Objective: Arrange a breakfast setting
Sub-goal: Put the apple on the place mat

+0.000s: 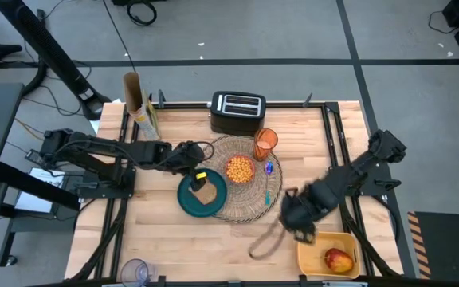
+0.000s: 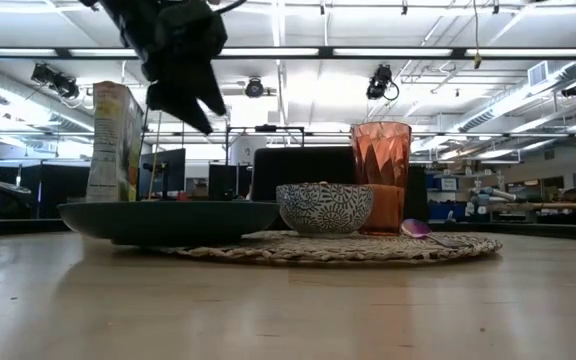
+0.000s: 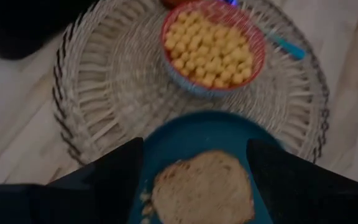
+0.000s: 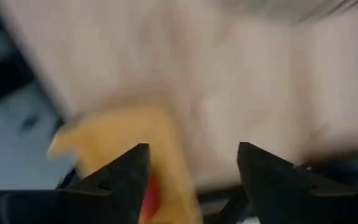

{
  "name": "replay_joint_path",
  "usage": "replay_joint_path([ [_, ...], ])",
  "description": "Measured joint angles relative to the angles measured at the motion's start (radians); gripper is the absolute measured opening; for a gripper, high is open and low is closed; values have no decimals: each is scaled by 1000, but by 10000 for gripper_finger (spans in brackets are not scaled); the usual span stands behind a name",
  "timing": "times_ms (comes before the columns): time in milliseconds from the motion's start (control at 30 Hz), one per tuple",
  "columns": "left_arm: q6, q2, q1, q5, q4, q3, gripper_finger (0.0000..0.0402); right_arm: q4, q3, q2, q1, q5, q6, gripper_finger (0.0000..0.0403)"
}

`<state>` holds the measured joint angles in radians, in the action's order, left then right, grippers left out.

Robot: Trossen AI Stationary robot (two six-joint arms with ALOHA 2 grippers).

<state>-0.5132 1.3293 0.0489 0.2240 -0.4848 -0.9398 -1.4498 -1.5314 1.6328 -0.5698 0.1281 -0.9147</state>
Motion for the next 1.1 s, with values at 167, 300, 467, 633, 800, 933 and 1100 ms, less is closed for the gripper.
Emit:
replay_joint_path([
  [167, 1, 0, 6, 0, 51, 0, 295, 66, 60, 0, -170, 181, -151, 300],
  [300, 1, 0, 6, 0, 83, 0, 295, 163, 97, 0, -269, 205, -212, 338],
  [467, -3, 0, 4, 0, 102, 0, 295, 385, 150, 0, -346, 78, -200, 350],
  [633, -25, 0, 6, 0, 101, 0, 295, 520, 281, 0, -392, 93, -217, 315],
  [800, -34, 1, 8, 0, 102, 0, 295, 720, 426, 0, -396, 104, -214, 272],
  [933, -52, 1, 8, 0, 101, 0, 295, 750, 500, 1, -396, 103, -219, 243],
  [1100, -53, 1, 8, 0, 102, 0, 295, 798, 555, 1, -396, 108, -203, 204],
])
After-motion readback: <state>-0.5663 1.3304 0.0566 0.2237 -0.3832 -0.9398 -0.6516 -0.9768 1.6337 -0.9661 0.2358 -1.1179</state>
